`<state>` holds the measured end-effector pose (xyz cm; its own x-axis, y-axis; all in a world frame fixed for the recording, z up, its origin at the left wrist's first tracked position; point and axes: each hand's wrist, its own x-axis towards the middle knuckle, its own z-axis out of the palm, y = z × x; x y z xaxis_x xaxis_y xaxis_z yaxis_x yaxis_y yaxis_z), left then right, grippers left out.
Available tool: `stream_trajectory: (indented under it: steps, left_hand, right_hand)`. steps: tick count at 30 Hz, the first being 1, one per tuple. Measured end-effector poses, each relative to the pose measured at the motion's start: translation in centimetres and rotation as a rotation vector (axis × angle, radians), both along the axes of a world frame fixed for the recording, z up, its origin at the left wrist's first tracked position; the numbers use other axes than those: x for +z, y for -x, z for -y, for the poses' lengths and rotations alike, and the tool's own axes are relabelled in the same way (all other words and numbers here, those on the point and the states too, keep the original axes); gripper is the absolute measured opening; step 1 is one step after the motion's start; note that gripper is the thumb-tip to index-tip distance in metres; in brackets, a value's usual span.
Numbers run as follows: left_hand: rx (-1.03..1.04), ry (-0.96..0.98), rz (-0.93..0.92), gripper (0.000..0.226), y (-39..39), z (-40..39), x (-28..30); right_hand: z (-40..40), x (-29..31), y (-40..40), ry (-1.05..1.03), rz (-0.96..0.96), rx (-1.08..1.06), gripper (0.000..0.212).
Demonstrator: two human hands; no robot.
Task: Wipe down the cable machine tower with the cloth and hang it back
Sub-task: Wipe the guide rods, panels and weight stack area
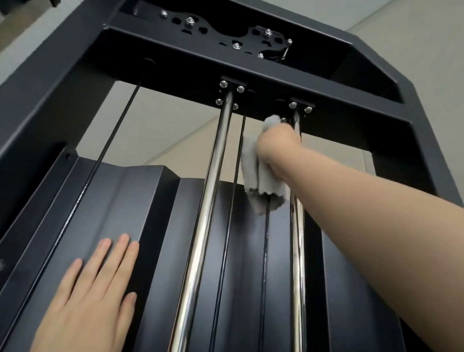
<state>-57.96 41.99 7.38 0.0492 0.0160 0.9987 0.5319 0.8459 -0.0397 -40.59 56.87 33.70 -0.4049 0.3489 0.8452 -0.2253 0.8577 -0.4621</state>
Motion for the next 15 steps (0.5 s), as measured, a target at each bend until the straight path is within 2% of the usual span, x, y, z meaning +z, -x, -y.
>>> stream_trajectory:
  steps: [1, 3, 6, 8, 9, 11, 13, 15]
  left_hand:
    - [0.008, -0.001, -0.004, 0.064, 0.1, -0.1, -0.2]
    - [0.010, -0.013, -0.014, 0.064, -0.1, -0.1, -0.1]
    - [0.018, 0.003, 0.006, 0.063, 0.0, 0.1, -0.3]
    - [0.014, 0.009, 0.011, 0.063, -0.2, 0.1, -0.6]
    - [0.014, 0.008, 0.017, 0.062, -0.3, 0.0, -0.7]
    - [0.005, 0.008, 0.056, 0.061, -0.9, 0.1, -0.7]
    - [0.013, 0.013, 0.075, 0.061, -1.1, 0.1, -0.6]
    - [0.041, 0.010, 0.100, 0.061, -1.1, -0.1, -0.9]
  right_hand:
    - [0.4, 0.0, -0.2, -0.019, 0.073, -0.108, 0.025]
    - [0.8, 0.9, -1.3, 0.057, 0.198, -0.150, 0.027]
    - [0.4, 2.4, -2.0, -0.184, 0.010, -0.312, 0.035]
    - [0.6, 1.0, -1.2, -0.181, -0.129, -0.239, 0.037]
    - [0.2, -1.2, -0.4, -0.165, -0.173, -0.149, 0.031]
    - [-0.9, -6.4, 1.0, -0.123, -0.156, -0.112, 0.022]
    - [-1.6, -12.4, 0.8, -0.210, -0.126, -0.138, 0.026]
    - [-2.4, -16.6, -0.3, -0.337, 0.001, -0.182, 0.029]
